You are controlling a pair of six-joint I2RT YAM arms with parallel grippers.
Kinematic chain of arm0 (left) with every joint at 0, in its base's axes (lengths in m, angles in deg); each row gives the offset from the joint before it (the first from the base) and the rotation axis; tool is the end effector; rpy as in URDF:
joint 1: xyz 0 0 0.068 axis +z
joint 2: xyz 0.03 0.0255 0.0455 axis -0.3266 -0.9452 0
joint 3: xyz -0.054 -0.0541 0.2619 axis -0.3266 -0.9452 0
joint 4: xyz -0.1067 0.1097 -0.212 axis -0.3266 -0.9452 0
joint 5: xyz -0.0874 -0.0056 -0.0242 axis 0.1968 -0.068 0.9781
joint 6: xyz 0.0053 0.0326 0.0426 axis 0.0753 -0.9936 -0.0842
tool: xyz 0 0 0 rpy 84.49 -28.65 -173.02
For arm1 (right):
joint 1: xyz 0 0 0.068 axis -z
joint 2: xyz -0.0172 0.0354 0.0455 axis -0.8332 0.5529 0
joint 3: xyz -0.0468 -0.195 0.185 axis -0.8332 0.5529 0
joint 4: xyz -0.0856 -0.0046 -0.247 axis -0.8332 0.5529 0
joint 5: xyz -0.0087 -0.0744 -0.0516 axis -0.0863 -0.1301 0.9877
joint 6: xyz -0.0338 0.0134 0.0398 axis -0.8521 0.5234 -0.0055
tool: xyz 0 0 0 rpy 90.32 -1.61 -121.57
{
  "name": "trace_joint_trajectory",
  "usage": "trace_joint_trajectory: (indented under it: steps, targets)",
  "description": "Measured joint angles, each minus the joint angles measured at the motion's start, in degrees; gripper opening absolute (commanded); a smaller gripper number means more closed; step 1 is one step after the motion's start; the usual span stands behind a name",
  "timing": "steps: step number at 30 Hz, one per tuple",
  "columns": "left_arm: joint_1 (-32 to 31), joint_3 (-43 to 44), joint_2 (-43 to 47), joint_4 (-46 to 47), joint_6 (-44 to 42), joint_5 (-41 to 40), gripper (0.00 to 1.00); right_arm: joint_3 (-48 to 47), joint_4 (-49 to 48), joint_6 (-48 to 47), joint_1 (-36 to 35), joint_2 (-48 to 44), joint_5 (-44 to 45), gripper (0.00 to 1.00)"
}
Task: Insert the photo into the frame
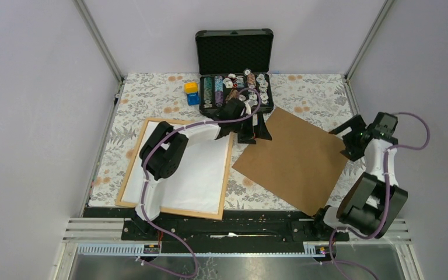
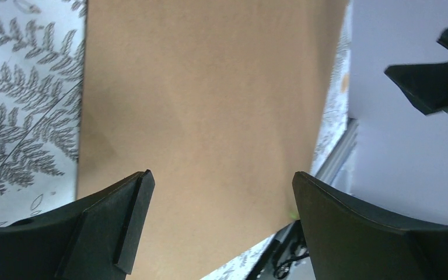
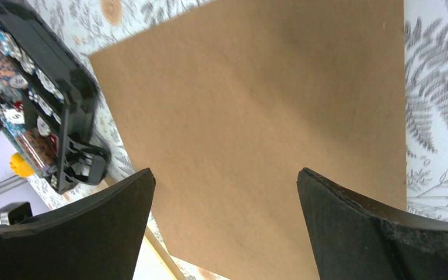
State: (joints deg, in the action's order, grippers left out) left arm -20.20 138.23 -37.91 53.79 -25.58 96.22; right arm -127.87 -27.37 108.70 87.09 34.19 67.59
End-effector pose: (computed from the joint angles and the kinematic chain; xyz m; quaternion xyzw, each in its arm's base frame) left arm 0.3530 -0.3114 0.1798 0.0576 0.8732 -0.4596 0.1514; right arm 0.2532 -0.1357 0.2550 0.4096 0.8314 0.1621 0.3388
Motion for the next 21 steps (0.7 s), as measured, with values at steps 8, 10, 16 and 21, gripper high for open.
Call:
trace_joint_trajectory:
  steps: [8,10,16,21]
  targets:
    - [-0.87,0.0,-2.12,-4.28,-3.8,-3.04,0.99,17.57,-2.6,1.7,-0.5,-11.78,2.23,1.0]
    - [-0.87,-0.02,-2.12,-4.04,-3.8,-3.21,0.99,19.17,-0.94,1.66,-0.55,-13.42,5.09,1.0]
    - [-0.87,-0.09,-2.25,-3.41,-3.69,-3.37,0.99,19.8,-0.31,1.46,-0.55,-17.88,12.22,1.0]
    - [-0.9,-0.09,-2.86,-1.55,-3.5,-3.32,0.99,20.13,-2.32,1.6,-0.55,-16.11,13.7,1.0]
